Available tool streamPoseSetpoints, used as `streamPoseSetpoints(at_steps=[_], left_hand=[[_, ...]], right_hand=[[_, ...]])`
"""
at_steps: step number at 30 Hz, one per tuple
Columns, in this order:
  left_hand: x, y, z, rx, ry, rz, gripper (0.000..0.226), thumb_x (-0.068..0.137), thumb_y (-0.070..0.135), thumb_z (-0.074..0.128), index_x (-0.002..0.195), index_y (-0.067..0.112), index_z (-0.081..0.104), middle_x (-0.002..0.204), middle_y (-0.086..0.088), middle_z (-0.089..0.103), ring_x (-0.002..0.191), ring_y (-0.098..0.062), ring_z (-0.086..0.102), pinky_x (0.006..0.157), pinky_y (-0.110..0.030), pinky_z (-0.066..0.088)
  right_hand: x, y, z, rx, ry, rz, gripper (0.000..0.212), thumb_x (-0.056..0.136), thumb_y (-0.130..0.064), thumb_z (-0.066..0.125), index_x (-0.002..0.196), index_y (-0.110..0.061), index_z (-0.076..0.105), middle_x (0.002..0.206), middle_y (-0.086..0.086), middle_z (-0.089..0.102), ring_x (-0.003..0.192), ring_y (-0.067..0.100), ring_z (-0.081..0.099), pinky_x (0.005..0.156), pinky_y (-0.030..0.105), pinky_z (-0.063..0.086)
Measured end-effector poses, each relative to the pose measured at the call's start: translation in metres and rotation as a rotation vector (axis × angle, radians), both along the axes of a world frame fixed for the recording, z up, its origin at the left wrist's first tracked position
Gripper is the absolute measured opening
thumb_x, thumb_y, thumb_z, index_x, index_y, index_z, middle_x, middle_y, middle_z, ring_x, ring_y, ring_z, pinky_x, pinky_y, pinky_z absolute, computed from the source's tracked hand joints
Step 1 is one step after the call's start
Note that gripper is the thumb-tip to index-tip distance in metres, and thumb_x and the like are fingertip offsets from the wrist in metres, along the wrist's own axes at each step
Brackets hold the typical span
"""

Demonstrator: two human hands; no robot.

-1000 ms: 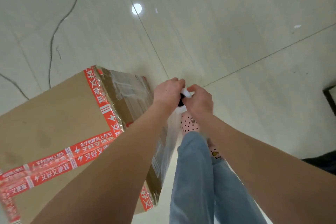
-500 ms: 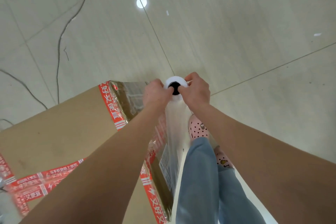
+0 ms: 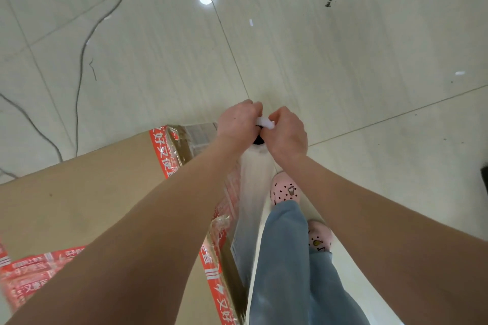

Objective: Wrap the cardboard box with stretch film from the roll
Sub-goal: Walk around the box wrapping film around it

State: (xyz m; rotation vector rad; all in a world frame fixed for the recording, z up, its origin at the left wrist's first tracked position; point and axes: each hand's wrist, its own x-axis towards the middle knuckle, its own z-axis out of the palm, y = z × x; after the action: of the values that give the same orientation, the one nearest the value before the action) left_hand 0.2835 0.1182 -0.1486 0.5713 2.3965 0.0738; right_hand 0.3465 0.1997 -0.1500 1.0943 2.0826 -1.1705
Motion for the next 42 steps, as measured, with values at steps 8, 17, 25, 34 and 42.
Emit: streamPoseSetpoints(at_steps=[8,17,25,34,42], left_hand=[[-0.012,-0.015,-0.001,0.063,-0.047,0.702,0.017,0.080,0.022,0.061,0.085,0.011,0.050,0.072,0.001,0.050,0.071,-0.021,0.050,0.048,-0.026,0.028],[-0.036,-0.013,0.002,-0.022,0.080,0.044,0.026,0.088,0.017,0.053,0.113,0.011,0.051,0.104,-0.007,0.052,0.087,-0.024,0.053,0.060,-0.032,0.033],[-0.070,-0.004,0.004,-0.108,-0.017,0.045,0.016,0.087,0.017,0.049,0.100,0.009,0.054,0.099,-0.009,0.055,0.088,-0.030,0.056,0.064,-0.033,0.035],[-0.097,-0.046,0.000,-0.105,-0.051,0.744,0.015,0.081,0.023,0.057,0.086,0.012,0.049,0.082,-0.005,0.052,0.076,-0.026,0.048,0.061,-0.029,0.032],[-0.105,-0.067,0.000,-0.116,-0.149,0.810,0.035,0.082,0.028,0.064,0.110,0.010,0.051,0.100,-0.009,0.061,0.092,-0.028,0.059,0.073,-0.036,0.049]], right_hand=[[-0.038,-0.001,0.003,0.042,0.047,0.103,0.032,0.085,-0.010,0.055,0.116,-0.019,0.051,0.114,0.003,0.051,0.080,0.020,0.048,0.066,0.030,0.035],[-0.055,-0.008,-0.007,-0.013,0.029,0.074,0.024,0.084,-0.013,0.051,0.102,-0.028,0.058,0.102,0.002,0.062,0.081,0.024,0.060,0.057,0.027,0.036],[-0.076,0.001,-0.003,0.035,0.062,0.276,0.022,0.091,-0.020,0.048,0.107,-0.026,0.061,0.107,0.003,0.057,0.088,0.026,0.059,0.069,0.034,0.045],[-0.129,-0.015,-0.003,-0.084,0.044,0.278,0.026,0.086,-0.026,0.059,0.111,-0.022,0.053,0.106,0.001,0.060,0.092,0.023,0.060,0.071,0.030,0.044],[-0.153,-0.033,0.002,-0.153,-0.004,0.309,0.018,0.085,-0.014,0.052,0.099,-0.023,0.059,0.101,0.005,0.061,0.084,0.025,0.061,0.064,0.030,0.048]])
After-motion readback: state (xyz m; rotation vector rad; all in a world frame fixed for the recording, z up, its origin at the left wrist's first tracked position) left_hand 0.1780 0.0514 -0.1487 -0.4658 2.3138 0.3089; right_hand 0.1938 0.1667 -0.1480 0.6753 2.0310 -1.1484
